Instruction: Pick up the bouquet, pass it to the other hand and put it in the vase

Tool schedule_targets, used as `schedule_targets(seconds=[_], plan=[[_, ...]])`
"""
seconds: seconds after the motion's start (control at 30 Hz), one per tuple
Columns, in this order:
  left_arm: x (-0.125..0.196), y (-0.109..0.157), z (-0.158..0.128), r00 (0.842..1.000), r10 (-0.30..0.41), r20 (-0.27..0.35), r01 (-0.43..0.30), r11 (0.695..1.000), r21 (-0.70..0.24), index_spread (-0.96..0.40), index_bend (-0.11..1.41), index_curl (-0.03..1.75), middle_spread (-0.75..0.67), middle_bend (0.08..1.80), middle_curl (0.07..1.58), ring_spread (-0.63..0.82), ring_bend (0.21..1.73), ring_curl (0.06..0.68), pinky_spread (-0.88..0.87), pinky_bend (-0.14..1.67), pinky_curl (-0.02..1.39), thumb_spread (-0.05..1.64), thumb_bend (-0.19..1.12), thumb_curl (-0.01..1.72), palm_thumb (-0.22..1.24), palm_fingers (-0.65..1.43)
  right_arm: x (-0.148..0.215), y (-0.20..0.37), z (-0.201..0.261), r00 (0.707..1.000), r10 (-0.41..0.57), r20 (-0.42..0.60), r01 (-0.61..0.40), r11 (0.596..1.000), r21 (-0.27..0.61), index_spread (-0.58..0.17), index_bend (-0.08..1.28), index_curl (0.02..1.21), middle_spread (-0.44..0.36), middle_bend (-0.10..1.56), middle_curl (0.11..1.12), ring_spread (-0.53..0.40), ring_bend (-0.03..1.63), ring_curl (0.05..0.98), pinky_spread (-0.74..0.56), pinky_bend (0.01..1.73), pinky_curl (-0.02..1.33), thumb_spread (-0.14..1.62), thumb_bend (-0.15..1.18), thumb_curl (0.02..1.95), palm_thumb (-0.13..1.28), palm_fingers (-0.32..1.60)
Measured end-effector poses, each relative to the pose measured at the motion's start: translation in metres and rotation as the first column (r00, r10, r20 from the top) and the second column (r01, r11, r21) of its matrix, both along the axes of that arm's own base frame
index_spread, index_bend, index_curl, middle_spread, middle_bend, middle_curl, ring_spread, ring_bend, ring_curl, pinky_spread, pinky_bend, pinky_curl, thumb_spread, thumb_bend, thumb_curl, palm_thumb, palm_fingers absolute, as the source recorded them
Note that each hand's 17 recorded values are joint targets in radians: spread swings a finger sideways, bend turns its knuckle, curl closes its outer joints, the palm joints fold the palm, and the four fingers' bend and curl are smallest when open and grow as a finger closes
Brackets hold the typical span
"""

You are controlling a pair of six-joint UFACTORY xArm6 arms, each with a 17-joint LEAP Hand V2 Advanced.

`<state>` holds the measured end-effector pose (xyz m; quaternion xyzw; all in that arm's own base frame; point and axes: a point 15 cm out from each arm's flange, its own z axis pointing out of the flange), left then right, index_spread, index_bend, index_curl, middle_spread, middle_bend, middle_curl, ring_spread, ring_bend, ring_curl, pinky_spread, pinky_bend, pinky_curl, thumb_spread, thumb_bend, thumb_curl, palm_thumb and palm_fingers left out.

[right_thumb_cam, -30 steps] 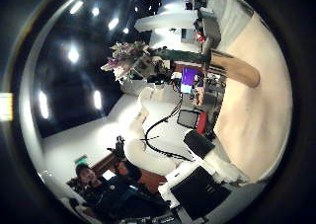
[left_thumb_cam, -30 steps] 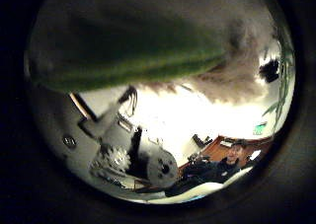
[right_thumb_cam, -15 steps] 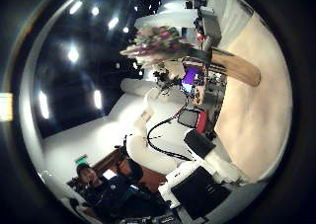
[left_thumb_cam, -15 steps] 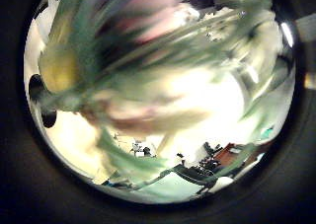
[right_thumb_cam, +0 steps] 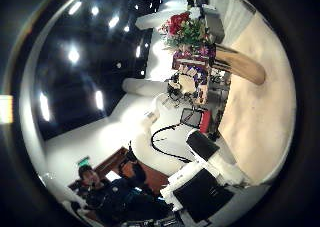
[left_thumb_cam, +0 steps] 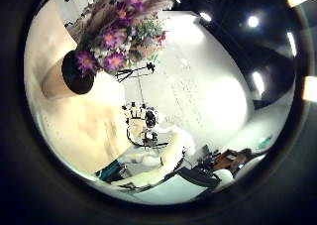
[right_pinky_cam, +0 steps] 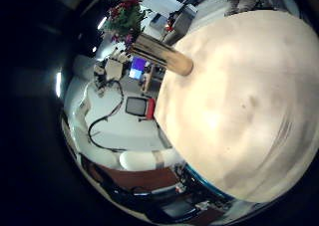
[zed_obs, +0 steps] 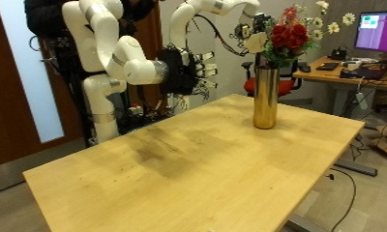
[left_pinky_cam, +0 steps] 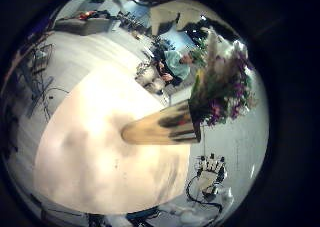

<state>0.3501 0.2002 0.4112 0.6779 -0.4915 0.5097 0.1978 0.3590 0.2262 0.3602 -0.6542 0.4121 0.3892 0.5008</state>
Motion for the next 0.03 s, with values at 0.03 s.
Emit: schedule_targets(seconds=[0.03], plan=[[-0.0031, -0.0032, -0.0026, 1.000, -0.003, -0.009, 0.003, 1.000, 0.001, 0.18, 0.12, 0.10, 0.61, 0.15, 0.15, 0.70, 0.42, 0.188, 0.66, 0.28, 0.29, 0.76, -0.04, 0.33, 0.25, -0.17, -0.0005, 0.0007, -0.0003, 1.000, 0.002, -0.003, -0.002, 1.000, -0.001, -0.340, 0.16, 0.24, 0.124, 0.18, 0.27, 0.189, 0.31, 0.269, 0.34, 0.40, 0.32, 0.97, -0.03, 0.46, 0.79, -0.02]])
